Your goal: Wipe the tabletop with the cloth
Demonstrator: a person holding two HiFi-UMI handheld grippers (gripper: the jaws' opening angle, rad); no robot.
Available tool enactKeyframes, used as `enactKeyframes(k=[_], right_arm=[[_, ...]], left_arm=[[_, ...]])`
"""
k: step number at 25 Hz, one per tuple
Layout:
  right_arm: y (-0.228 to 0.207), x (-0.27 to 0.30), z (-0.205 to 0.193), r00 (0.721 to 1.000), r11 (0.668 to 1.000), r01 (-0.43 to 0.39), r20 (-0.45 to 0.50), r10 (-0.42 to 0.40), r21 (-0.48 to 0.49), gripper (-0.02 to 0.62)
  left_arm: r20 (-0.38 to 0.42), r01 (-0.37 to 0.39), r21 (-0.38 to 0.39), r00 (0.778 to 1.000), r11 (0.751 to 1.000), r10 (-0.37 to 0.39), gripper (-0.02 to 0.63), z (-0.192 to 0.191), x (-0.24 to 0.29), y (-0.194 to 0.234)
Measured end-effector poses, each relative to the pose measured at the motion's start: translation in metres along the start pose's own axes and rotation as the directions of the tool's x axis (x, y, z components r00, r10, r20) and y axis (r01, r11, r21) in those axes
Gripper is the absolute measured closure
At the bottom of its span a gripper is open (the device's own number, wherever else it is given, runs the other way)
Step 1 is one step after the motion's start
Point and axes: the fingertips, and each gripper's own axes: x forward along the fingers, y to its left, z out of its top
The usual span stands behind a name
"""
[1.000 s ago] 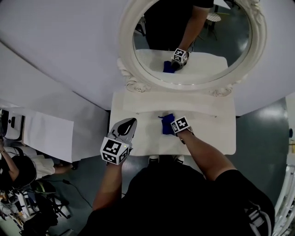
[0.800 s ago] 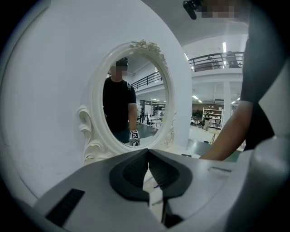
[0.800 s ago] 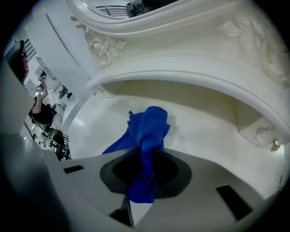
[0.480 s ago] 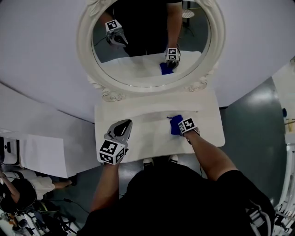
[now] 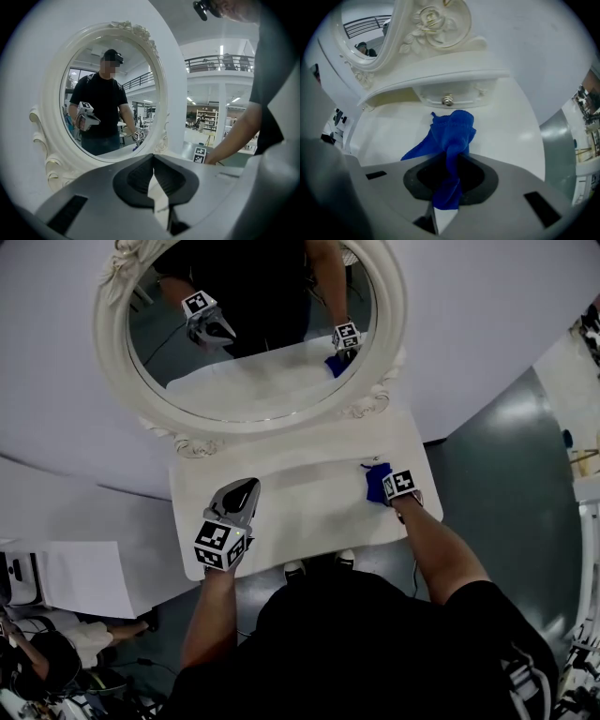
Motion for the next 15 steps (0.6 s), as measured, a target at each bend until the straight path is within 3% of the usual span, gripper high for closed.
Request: enactKeyframes(k=[7,15], right_arm=[[-0.067,-0.017,-0.021,0.998,0.993,0.057,0.014,-0.059,0.105,0.537],[-0.078,-0.020,-0.027,0.997,0.989,0.076,0.011,-0.078,0.128,0.537]], left_arm=[[-0.012,0.009,-0.003,1.000,1.000,-0.009,0.597,-0.002,0.014,-0.011],[-0.003,-0.013,-0.006,1.000,1.000,0.013,0.597,-0.001,0.007,-0.010]])
